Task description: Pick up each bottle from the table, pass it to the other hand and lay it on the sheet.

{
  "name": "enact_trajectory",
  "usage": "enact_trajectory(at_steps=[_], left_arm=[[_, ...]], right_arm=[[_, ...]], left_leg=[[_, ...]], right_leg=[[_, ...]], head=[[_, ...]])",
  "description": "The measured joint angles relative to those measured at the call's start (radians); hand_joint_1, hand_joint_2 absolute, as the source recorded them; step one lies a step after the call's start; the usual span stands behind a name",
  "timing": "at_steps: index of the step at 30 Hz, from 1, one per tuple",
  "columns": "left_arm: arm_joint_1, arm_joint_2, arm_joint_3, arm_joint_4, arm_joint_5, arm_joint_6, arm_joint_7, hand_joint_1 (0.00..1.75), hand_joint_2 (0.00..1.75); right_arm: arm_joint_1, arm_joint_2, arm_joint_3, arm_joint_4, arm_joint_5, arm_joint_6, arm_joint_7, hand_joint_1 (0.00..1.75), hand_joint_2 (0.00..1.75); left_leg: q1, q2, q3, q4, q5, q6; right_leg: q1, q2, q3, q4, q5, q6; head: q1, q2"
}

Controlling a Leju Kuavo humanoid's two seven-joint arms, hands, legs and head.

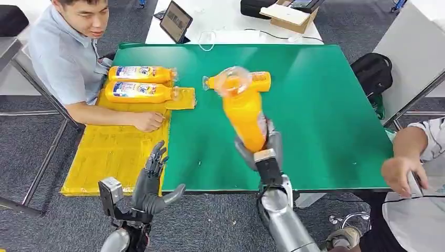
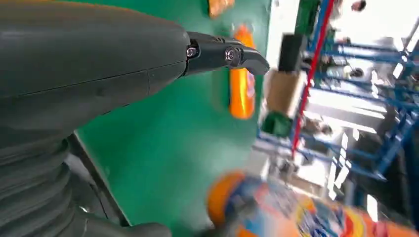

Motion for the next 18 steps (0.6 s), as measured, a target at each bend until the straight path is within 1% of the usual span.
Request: enact_trajectory(at_steps=[1, 2, 3, 4, 8, 11, 17, 18], left_arm=[[-0.003, -0.001, -0.005, 0.0, 0.017, -0.013, -0.001, 0.0, 1.75], [-0.009, -0.003, -0.014, 0.0, 0.042, -0.029, -0.011, 0.0, 1.75], [-0.03, -0.008, -0.034, -0.005, 0.074, -0.037, -0.027, 0.0, 1.75], [-0.044, -0.011, -0.043, -0.008, 0.096, -0.036, -0.034, 0.0, 1.75], [-0.071, -0.017, -0.052, -0.01, 0.137, -0.036, -0.061, 0.0, 1.75], [-0.077, -0.019, -0.06, -0.014, 0.162, -0.043, -0.079, 0.0, 1.75], [-0.074, -0.016, -0.061, -0.02, 0.188, -0.069, -0.083, 0.0, 1.75], [-0.074, -0.014, -0.062, -0.02, 0.192, -0.075, -0.08, 0.14, 1.75]], right_arm=[[0.0, 0.004, 0.022, 0.004, 0.007, 0.014, 0.0, 1.75, 1.75], [-0.007, 0.016, 0.073, 0.035, 0.021, 0.048, 0.0, 1.75, 1.75], [-0.016, 0.039, 0.184, 0.111, 0.032, 0.058, 0.0, 1.75, 1.75], [-0.022, 0.05, 0.264, 0.143, 0.013, 0.06, 0.0, 1.75, 1.75], [-0.033, 0.057, 0.396, 0.175, -0.027, 0.075, 0.001, 1.75, 1.75], [-0.047, 0.057, 0.464, 0.187, -0.05, 0.084, 0.003, 1.75, 1.75], [-0.079, 0.042, 0.513, 0.201, -0.068, 0.084, 0.007, 1.75, 1.75], [-0.082, 0.04, 0.52, 0.201, -0.071, 0.084, 0.007, 1.75, 1.75]], left_leg=[[0.0, 0.0, 0.0, 0.0, 0.0, 0.0], [0.001, 0.0, 0.0, 0.0, 0.0, 0.0], [0.002, -0.001, 0.0, 0.0, 0.001, -0.001], [0.002, -0.001, 0.0, 0.0, 0.001, -0.001], [0.002, -0.001, 0.0, 0.0, 0.001, -0.001], [0.001, 0.0, 0.0, 0.0, 0.001, -0.001], [0.001, 0.0, 0.0, 0.0, 0.001, -0.001], [0.001, 0.0, 0.0, 0.0, 0.001, -0.001]], right_leg=[[0.0, 0.0, 0.0, 0.0, 0.0, 0.0], [0.001, 0.0, 0.0, 0.0, 0.0, 0.0], [0.002, -0.001, 0.0, 0.0, 0.0, 0.0], [0.002, 0.0, 0.0, 0.0, 0.0, 0.0], [0.001, 0.0, 0.0, 0.0, 0.0, 0.0], [0.001, 0.0, 0.0, 0.0, 0.0, 0.0], [0.001, 0.0, 0.0, 0.0, 0.0, 0.0], [0.001, 0.0, 0.0, 0.0, 0.0, 0.0]], head=[[0.0, 0.0], [0.0, 0.0], [0.0, 0.0], [0.0, 0.0], [0.0, 0.0], [0.0, 0.0], [0.0, 0.0], [0.0, 0.0]])
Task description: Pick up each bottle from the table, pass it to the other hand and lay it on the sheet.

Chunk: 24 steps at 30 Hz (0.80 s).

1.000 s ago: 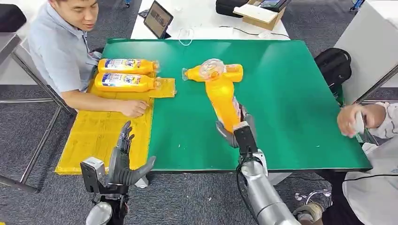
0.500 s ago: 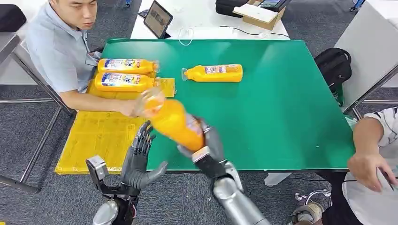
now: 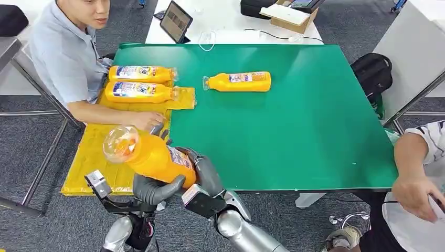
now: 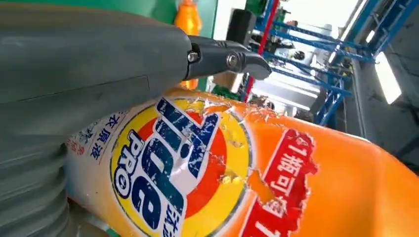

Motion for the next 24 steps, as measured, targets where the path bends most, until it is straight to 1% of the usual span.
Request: enact_trajectory(at_steps=[1, 7, 8, 9, 10, 13, 14, 19, 24], left_arm=[[0.0, 0.003, -0.001, 0.0, 0.001, -0.006, 0.002, 1.75, 1.75], [-0.009, 0.016, -0.014, 0.016, -0.042, -0.004, 0.023, 1.75, 1.75], [-0.012, 0.019, -0.014, 0.02, -0.043, -0.005, 0.024, 1.75, 1.75], [-0.013, 0.021, -0.015, 0.023, -0.045, -0.005, 0.025, 1.75, 1.75], [-0.015, 0.021, -0.016, 0.026, -0.046, -0.005, 0.025, 1.75, 1.75], [-0.021, 0.024, -0.016, 0.031, -0.047, -0.005, 0.028, 1.75, 1.75], [-0.025, 0.027, -0.015, 0.033, -0.041, -0.005, 0.038, 1.75, 1.75], [-0.036, 0.027, -0.013, 0.041, -0.028, 0.053, 0.105, 1.75, 1.75], [-0.071, 0.024, -0.011, 0.072, -0.055, 0.218, 0.141, 1.75, 1.75]], right_arm=[[-0.005, -0.003, 0.01, 0.0, -0.006, 0.001, 0.0, 1.75, 1.75], [-0.017, -0.015, 0.031, 0.003, -0.021, 0.002, 0.002, 1.73, 1.75], [-0.017, -0.016, 0.031, 0.005, -0.021, 0.0, 0.002, 1.45, 1.75], [-0.017, -0.016, 0.031, 0.008, -0.021, 0.0, 0.002, 0.12, 1.75], [-0.017, -0.016, 0.032, 0.01, -0.02, 0.0, 0.002, 0.0, 1.75], [-0.015, -0.016, 0.037, 0.013, -0.02, -0.003, 0.002, 0.0, 1.75], [-0.013, -0.016, 0.038, 0.015, -0.019, -0.014, 0.002, 0.0, 0.0], [0.006, -0.015, 0.038, 0.023, 0.007, -0.106, 0.002, 0.0, 0.0], [0.026, -0.014, 0.037, 0.021, 0.032, -0.274, 0.016, 0.0, 0.0]], left_leg=[[0.0, 0.0, 0.0, 0.0, 0.0, 0.0], [0.0, 0.0, 0.0, 0.0, 0.0, 0.0], [0.0, 0.0, 0.0, 0.0, 0.0, 0.0], [0.0, 0.0, 0.0, 0.0, 0.0, 0.0], [0.0, 0.0, 0.0, 0.0, 0.0, 0.0], [0.0, 0.0, 0.0, 0.0, 0.0, 0.0], [0.0, 0.0, 0.0, 0.0, 0.0, 0.0], [0.0, 0.0, 0.0, 0.0, 0.0, 0.0], [0.0, -0.001, 0.0, 0.0, 0.0, 0.0]], right_leg=[[0.0, 0.0, 0.0, 0.0, 0.0, 0.0], [0.0, 0.0, 0.0, 0.0, 0.0, 0.0], [0.0, 0.0, 0.0, 0.0, 0.0, 0.0], [0.0, 0.0, 0.0, 0.0, 0.0, 0.0], [0.0, 0.0, 0.0, 0.0, 0.0, 0.0], [0.0, 0.0, 0.0, 0.0, 0.0, 0.0], [0.0, 0.0, 0.0, 0.0, 0.0, 0.0], [0.0, 0.0, 0.0, 0.0, 0.0, 0.0], [0.0, 0.0, 0.0, 0.0, 0.0, 0.0]], head=[[0.0, 0.0], [0.0, 0.0], [0.0, 0.0], [0.0, 0.0], [0.0, 0.0], [0.0, 0.0], [-0.001, 0.0], [0.0, 0.0], [0.0, 0.0]])
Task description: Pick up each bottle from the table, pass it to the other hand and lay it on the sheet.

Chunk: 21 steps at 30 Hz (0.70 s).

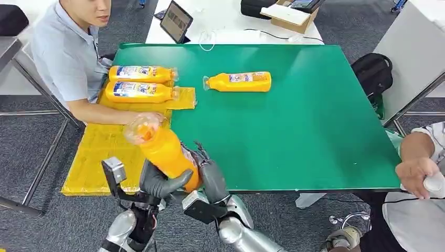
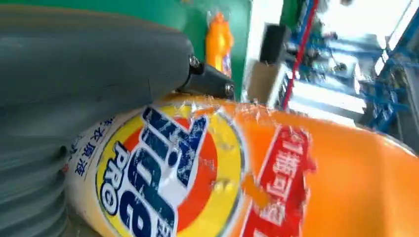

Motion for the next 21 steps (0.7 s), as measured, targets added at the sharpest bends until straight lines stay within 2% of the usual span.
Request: enact_trajectory(at_steps=[2, 4, 8, 14, 18, 21], left_arm=[[-0.028, -0.003, 0.025, 0.026, -0.005, 0.077, 0.006, 1.75, 1.75], [-0.043, 0.005, 0.067, 0.054, -0.003, 0.111, 0.009, 1.75, 1.75], [-0.088, 0.01, 0.131, 0.107, -0.022, 0.2, -0.002, 1.75, 1.75], [-0.158, 0.016, 0.191, 0.199, -0.071, 0.276, -0.043, 1.75, 1.75], [-0.19, 0.036, 0.187, 0.238, -0.325, 0.419, -0.075, 1.75, 1.75], [-0.211, 0.053, 0.173, 0.261, -0.414, 0.46, -0.068, 1.75, 1.75]], right_arm=[[0.017, 0.002, 0.0, -0.034, 0.065, -0.071, -0.018, 0.0, 0.0], [0.034, 0.014, -0.006, -0.077, 0.136, -0.084, -0.022, 0.0, 0.0], [0.082, 0.033, -0.047, -0.172, 0.292, -0.086, -0.022, 0.0, 0.0], [0.093, 0.045, -0.051, -0.205, 0.225, -0.086, -0.022, 0.0, 0.0], [0.093, 0.046, -0.05, -0.215, 0.158, -0.086, -0.022, 0.0, 0.0], [0.093, 0.046, -0.049, -0.223, 0.145, -0.086, -0.022, 0.0, 0.0]], left_leg=[[0.0, 0.001, 0.0, 0.0, 0.0, 0.0], [0.0, 0.006, 0.001, 0.0, 0.0, 0.0], [0.002, 0.001, 0.0, 0.0, 0.001, -0.002], [0.002, 0.001, 0.0, 0.0, 0.001, -0.001], [0.001, 0.001, 0.0, 0.0, 0.001, -0.001], [0.001, 0.001, 0.0, 0.0, 0.001, -0.001]], right_leg=[[0.0, 0.0, 0.0, 0.0, 0.0, 0.0], [0.001, 0.003, -0.002, 0.0, 0.001, 0.0], [0.002, 0.0, -0.001, 0.001, 0.0, -0.001], [0.002, 0.0, -0.001, 0.001, 0.0, -0.001], [0.002, 0.0, -0.001, 0.001, 0.0, -0.001], [0.002, 0.0, -0.001, 0.001, 0.0, -0.001]], head=[[0.002, 0.0], [-0.002, 0.0], [0.0, 0.0], [0.0, 0.0], [0.0, 0.0], [0.0, 0.0]])
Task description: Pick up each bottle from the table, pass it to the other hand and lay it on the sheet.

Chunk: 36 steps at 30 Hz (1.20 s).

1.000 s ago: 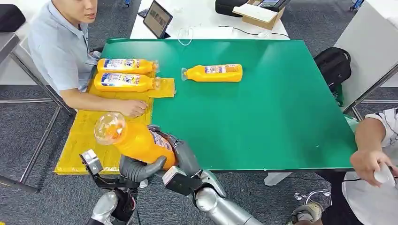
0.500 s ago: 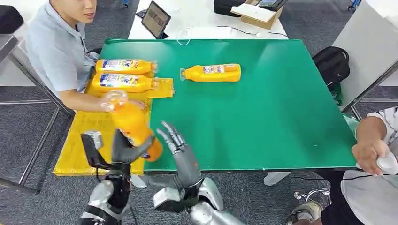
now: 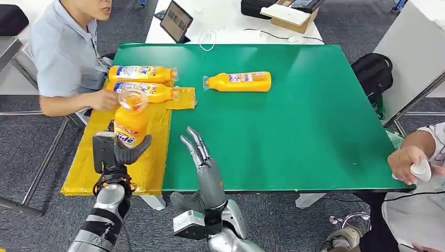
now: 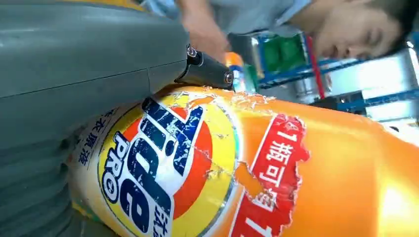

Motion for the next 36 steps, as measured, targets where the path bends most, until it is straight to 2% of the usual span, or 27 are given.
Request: enact_trajectory(at_steps=[6, 9, 13, 20, 25, 26, 28, 33, 34, 35, 36], left_arm=[[-0.014, 0.018, -0.016, 0.027, -0.05, 0.021, 0.011, 1.75, 1.75], [-0.037, 0.035, -0.039, 0.053, -0.24, 0.037, 0.088, 1.75, 1.75], [-0.148, 0.1, -0.117, 0.195, -0.593, -0.092, 0.214, 1.75, 1.75], [-0.335, 0.146, -0.21, 0.419, -0.744, -0.359, 0.22, 1.75, 1.75], [-0.43, 0.151, -0.283, 0.533, -0.818, -0.455, 0.213, 1.75, 1.75], [-0.446, 0.151, -0.296, 0.551, -0.825, -0.472, 0.213, 1.69, 1.75], [-0.474, 0.151, -0.316, 0.583, -0.83, -0.504, 0.213, 1.34, 1.75], [-0.514, 0.144, -0.339, 0.654, -0.814, -0.567, 0.236, 1.34, 1.75], [-0.518, 0.143, -0.341, 0.662, -0.813, -0.569, 0.239, 1.27, 1.75], [-0.52, 0.142, -0.343, 0.67, -0.813, -0.569, 0.24, 0.99, 1.75], [-0.523, 0.142, -0.344, 0.677, -0.81, -0.57, 0.241, 0.56, 1.75]], right_arm=[[0.0, 0.0, 0.002, -0.004, -0.016, 0.0, 0.0, 0.0, 0.0], [0.0, 0.0, 0.004, -0.006, -0.022, 0.0, 0.0, 0.0, 0.0], [0.002, -0.007, 0.006, -0.015, -0.042, 0.0, 0.0, 0.0, 0.0], [0.011, -0.035, 0.018, -0.034, -0.09, 0.0, 0.0, 0.0, 0.0], [0.011, -0.048, 0.035, -0.034, -0.122, 0.0, 0.0, 0.0, 0.0], [0.011, -0.05, 0.039, -0.034, -0.128, 0.0, 0.0, 0.0, 0.0], [0.01, -0.053, 0.047, -0.034, -0.135, 0.0, 0.0, 0.0, 0.0], [0.007, -0.059, 0.061, -0.034, -0.156, 0.0, 0.0, 0.0, 0.0], [0.007, -0.06, 0.063, -0.034, -0.158, 0.0, 0.0, 0.0, 0.0], [0.006, -0.061, 0.065, -0.034, -0.158, 0.0, 0.0, 0.0, 0.0], [0.006, -0.062, 0.067, -0.034, -0.158, 0.0, 0.0, 0.0, 0.0]], left_leg=[[0.0, 0.0, 0.0, 0.0, 0.0, 0.0], [0.0, 0.0, 0.0, 0.0, 0.0, 0.0], [0.0, 0.0, 0.0, 0.0, 0.001, -0.001], [0.0, 0.001, 0.0, 0.0, 0.002, -0.001], [0.0, 0.001, 0.0, 0.0, 0.002, -0.001], [0.0, 0.001, 0.0, 0.0, 0.002, -0.001], [0.0, 0.001, 0.0, 0.0, 0.002, -0.001], [0.0, 0.001, 0.0, 0.0, 0.002, -0.001], [0.0, 0.001, 0.0, 0.0, 0.002, -0.001], [0.0, 0.001, 0.0, 0.0, 0.002, -0.001], [0.0, 0.002, 0.0, 0.0, 0.002, -0.001]], right_leg=[[0.0, 0.0, 0.0, 0.0, 0.0, 0.0], [0.0, 0.0, -0.001, 0.0, 0.0, 0.0], [0.0, 0.0, -0.001, 0.0, 0.001, 0.0], [0.0, 0.0, 0.0, 0.0, 0.002, -0.002], [0.0, 0.0, -0.001, 0.0, 0.002, -0.002], [0.0, 0.0, -0.001, 0.0, 0.002, -0.002], [0.0, 0.0, -0.001, 0.0, 0.002, -0.002], [0.0, 0.0, -0.001, 0.001, 0.002, -0.002], [0.0, 0.0, -0.001, 0.001, 0.002, -0.002], [0.0, 0.0, -0.001, 0.001, 0.002, -0.002], [0.0, 0.0, -0.001, 0.001, 0.002, -0.002]], head=[[0.0, 0.0], [0.0, 0.0], [0.0, 0.0], [0.0, 0.0], [0.0, 0.0], [0.0, 0.0], [0.0, 0.0], [0.0, 0.0], [0.0, 0.0], [0.0, 0.0], [0.0, 0.0]])
